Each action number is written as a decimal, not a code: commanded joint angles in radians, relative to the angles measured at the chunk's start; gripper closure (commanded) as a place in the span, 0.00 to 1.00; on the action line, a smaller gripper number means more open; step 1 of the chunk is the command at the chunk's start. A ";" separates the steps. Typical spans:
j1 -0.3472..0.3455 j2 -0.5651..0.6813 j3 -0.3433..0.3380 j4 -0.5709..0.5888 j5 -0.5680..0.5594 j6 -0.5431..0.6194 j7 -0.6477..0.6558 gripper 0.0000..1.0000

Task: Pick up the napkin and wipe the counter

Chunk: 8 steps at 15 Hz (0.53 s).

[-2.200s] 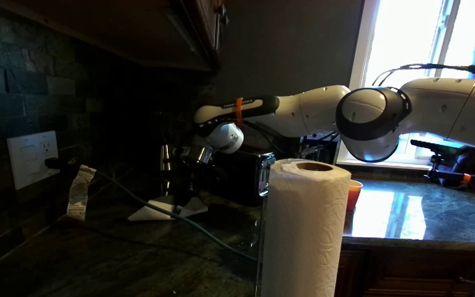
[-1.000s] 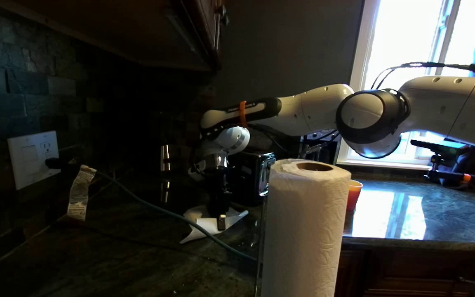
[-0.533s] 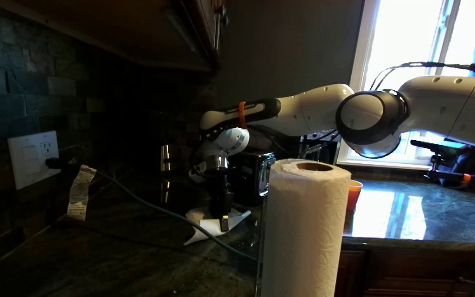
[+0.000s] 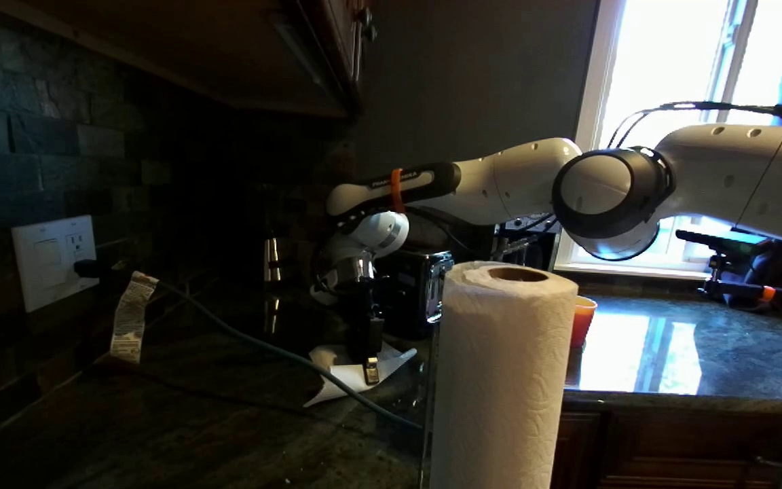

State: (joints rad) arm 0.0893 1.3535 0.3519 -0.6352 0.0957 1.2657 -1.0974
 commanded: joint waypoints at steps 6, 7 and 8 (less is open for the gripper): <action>-0.032 0.027 -0.028 -0.064 0.005 -0.141 0.088 1.00; -0.031 0.028 -0.031 -0.068 0.003 -0.159 0.093 1.00; -0.031 0.029 -0.034 -0.069 0.001 -0.178 0.100 1.00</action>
State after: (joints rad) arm 0.0847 1.3586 0.3371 -0.6782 0.0963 1.1381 -1.0252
